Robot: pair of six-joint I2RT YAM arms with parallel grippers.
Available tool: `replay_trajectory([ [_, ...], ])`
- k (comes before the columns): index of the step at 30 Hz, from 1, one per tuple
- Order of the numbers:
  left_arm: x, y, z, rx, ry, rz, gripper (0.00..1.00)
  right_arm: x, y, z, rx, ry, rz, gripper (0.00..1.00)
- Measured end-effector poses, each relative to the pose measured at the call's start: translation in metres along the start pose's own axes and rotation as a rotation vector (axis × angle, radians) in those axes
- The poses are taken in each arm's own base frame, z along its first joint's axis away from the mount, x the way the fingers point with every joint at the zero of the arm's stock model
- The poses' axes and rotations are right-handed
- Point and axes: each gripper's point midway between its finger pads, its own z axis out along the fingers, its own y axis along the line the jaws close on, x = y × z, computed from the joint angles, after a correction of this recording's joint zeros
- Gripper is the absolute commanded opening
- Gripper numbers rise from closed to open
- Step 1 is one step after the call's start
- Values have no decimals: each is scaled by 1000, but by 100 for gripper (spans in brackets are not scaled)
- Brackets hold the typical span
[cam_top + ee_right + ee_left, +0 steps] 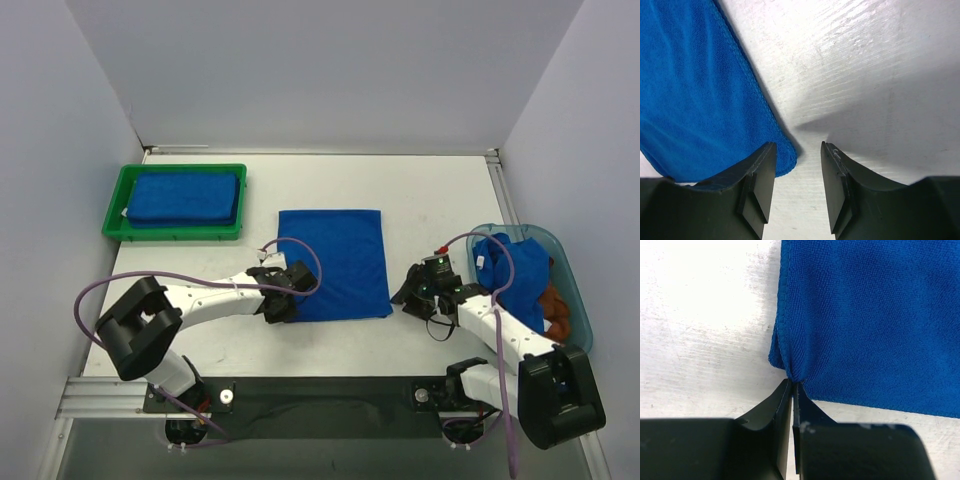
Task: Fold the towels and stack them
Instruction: Fold the towel
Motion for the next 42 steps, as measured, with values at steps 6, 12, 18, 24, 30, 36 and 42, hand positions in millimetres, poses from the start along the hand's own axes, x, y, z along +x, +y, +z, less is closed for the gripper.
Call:
replay_trajectory([
  [6, -2, -1, -5, 4, -1, 4, 13, 8, 2, 2, 0, 36, 13, 39],
  [12, -4, -3, -7, 11, -1, 9, 13, 16, 10, 5, -20, 66, 25, 37],
  [18, -4, -3, -7, 12, 1, 15, 13, 19, 12, 8, -23, 77, 41, 24],
  [24, -4, -3, -9, 14, -1, 18, 11, 23, 8, 8, -8, 89, 48, 3],
  [30, -10, -8, -14, 25, -10, 28, 8, 24, 7, 6, -2, 93, 45, 0],
  [36, -27, -13, -24, 45, -34, 33, 4, 14, 19, -3, -23, 74, 19, 0],
  [42, -67, -9, -33, 53, -75, 8, 4, -10, 47, -17, -81, 26, -7, 0],
])
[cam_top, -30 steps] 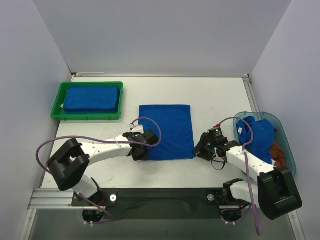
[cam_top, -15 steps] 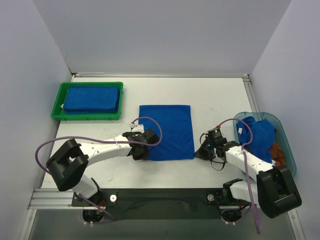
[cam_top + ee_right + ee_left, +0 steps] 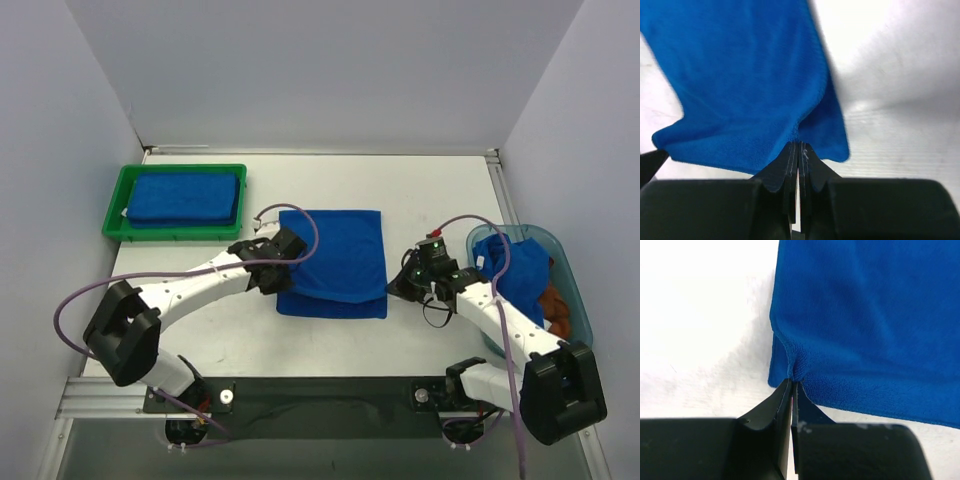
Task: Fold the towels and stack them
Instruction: Fold the towel
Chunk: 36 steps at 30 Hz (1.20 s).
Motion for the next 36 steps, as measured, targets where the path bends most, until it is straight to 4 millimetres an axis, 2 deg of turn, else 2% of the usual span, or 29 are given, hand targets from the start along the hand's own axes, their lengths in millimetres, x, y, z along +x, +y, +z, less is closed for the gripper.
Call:
replay_trajectory([
  [3, -33, -1, -5, 20, -32, -13, 4, -20, 24, -11, -44, -43, -20, 0],
  [7, -103, -5, -15, 52, -105, -49, 4, -62, 66, -24, -100, -110, -42, 0],
  [11, -179, -20, -26, 102, -205, -65, 4, -120, 115, -39, -159, -212, -66, 0],
  [15, -255, -45, -39, 181, -315, -67, 3, -179, 154, -50, -197, -312, -102, 0],
  [17, -286, -52, -43, 211, -362, -67, 4, -211, 175, -57, -222, -382, -134, 0],
  [22, -349, -64, -44, 279, -457, -80, 3, -269, 205, -59, -259, -498, -187, 0],
  [24, -369, -68, -41, 304, -484, -86, 3, -288, 211, -52, -262, -526, -202, 0],
  [27, -391, -73, -29, 337, -510, -84, 4, -305, 211, -33, -253, -538, -216, 0],
  [31, -392, -72, -9, 351, -482, -68, 4, -308, 202, -9, -221, -516, -230, 0],
  [36, -387, -71, 7, 359, -470, -36, 3, -313, 204, -10, -228, -539, -255, 0],
])
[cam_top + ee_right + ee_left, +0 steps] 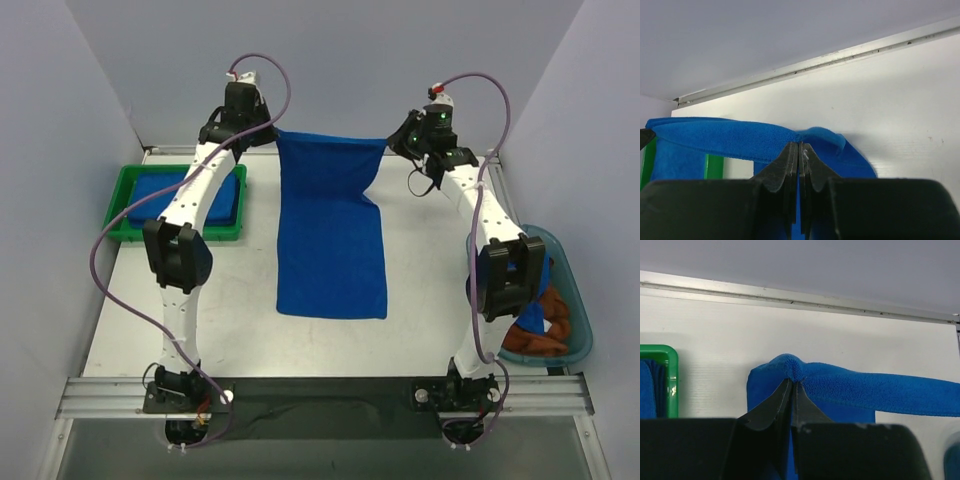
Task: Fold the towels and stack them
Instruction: Fold the towel
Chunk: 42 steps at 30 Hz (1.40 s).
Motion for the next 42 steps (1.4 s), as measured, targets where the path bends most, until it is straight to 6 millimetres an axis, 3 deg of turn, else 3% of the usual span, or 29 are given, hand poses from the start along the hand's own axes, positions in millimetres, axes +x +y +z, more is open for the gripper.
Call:
replay_trajectory([
  [9, -7, -4, 4, 70, -17, -9, 3, -40, 9, -4, -48, -106, -73, 0],
  [15, 7, 1, 7, 70, 13, -10, 3, -41, 10, -1, -65, -109, -125, 0],
  [19, 25, 11, 8, 51, 54, -13, 3, -22, 2, 3, -66, -69, -122, 0],
  [25, 43, 22, -5, 30, 101, -27, 3, 43, -30, 3, -21, 80, -85, 0],
  [27, 45, 22, -15, 33, 107, -33, 3, 55, -34, -1, -15, 110, -75, 0],
  [35, 51, 11, -66, 95, 125, -69, 3, 46, -19, -48, -57, 83, -42, 0],
  [39, 79, 14, -88, 113, 175, -117, 2, 50, -15, -79, -77, 74, -18, 0],
  [42, 112, 21, -105, 104, 239, -147, 2, 68, -19, -97, -80, 105, 8, 0],
])
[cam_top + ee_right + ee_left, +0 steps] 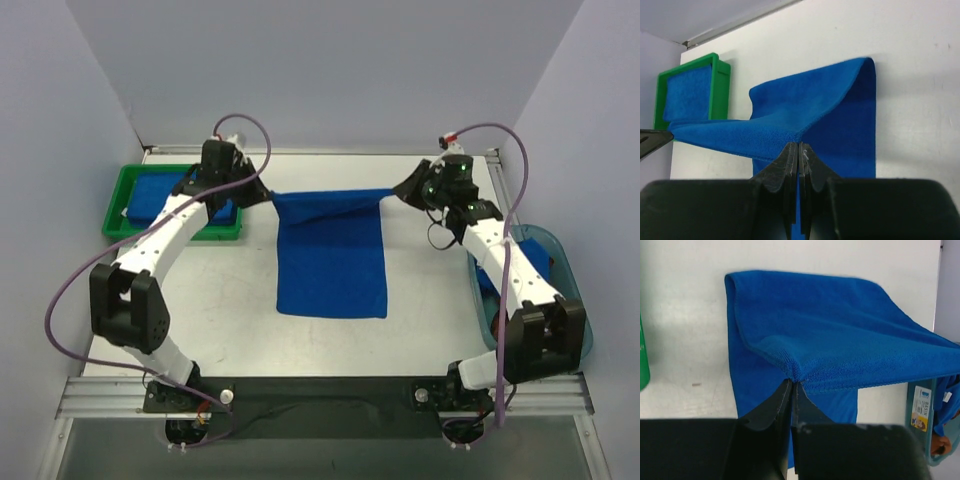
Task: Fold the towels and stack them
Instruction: Fold the towel
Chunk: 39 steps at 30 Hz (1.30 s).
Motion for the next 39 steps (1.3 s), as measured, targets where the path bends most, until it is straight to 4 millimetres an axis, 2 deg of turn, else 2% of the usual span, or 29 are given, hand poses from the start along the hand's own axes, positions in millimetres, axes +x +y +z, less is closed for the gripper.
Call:
replay_trajectory([
  [3, 34, 11, -11, -17, 52, -27, 2, 33, -11, -12, 15, 60, 29, 0],
  [6, 71, 23, -27, -37, 100, -40, 3, 78, -24, -27, 39, 139, 63, 0],
  [10, 110, 38, -41, -61, 152, -35, 3, 130, -36, -50, 59, 229, 90, 0],
  [14, 147, 56, -44, -103, 211, -28, 3, 172, -48, -61, 84, 307, 112, 0],
  [17, 181, 68, -43, -136, 277, -9, 3, 208, -68, -67, 137, 383, 141, 0],
  [20, 215, 74, -44, -159, 346, 10, 3, 235, -86, -73, 193, 443, 159, 0],
  [24, 244, 86, -42, -202, 405, 11, 3, 251, -98, -73, 236, 490, 169, 0],
  [29, 258, 99, -37, -235, 422, -10, 3, 260, -105, -70, 263, 526, 179, 0],
  [35, 260, 99, -34, -241, 426, -6, 3, 261, -105, -70, 268, 531, 179, 0],
  [39, 248, 91, -36, -237, 398, -1, 3, 244, -96, -69, 250, 498, 167, 0],
])
